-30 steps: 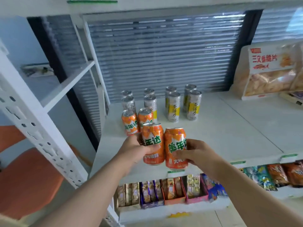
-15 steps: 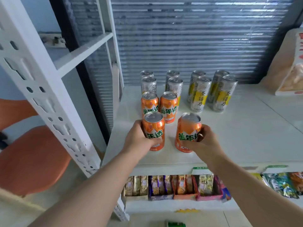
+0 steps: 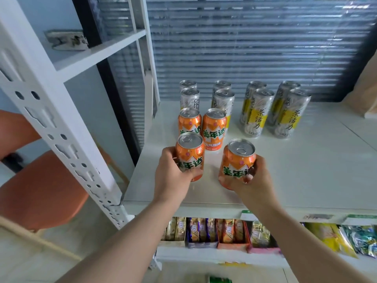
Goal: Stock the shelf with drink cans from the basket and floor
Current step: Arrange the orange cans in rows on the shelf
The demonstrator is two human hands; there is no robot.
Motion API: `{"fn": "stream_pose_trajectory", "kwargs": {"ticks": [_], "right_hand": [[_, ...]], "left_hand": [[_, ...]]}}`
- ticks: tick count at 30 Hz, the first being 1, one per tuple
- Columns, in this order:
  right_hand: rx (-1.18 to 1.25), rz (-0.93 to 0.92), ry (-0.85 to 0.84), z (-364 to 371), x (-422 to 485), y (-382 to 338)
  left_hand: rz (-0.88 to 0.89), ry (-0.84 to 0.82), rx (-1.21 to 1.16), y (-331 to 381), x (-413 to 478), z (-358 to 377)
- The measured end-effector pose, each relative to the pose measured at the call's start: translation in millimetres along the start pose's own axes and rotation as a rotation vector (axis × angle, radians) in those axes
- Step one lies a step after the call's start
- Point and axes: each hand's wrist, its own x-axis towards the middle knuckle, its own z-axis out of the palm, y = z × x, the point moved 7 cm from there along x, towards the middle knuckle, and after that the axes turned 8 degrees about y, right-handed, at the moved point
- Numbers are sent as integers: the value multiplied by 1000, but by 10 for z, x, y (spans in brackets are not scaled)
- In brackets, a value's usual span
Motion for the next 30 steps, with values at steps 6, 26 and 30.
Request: {"fn": "stream_pose_trajectory", "kwargs": {"ticks": [6,26,30], "right_hand": [[42,-1,3,15,-8,24],[67,6,-8,10,-11,118],[15,14,-34,16,25,113]], "left_hand": [[-24,50,73,37,183,45],[40,-4,187,1,438,110],[55,-12,188,-10,437,109]]}}
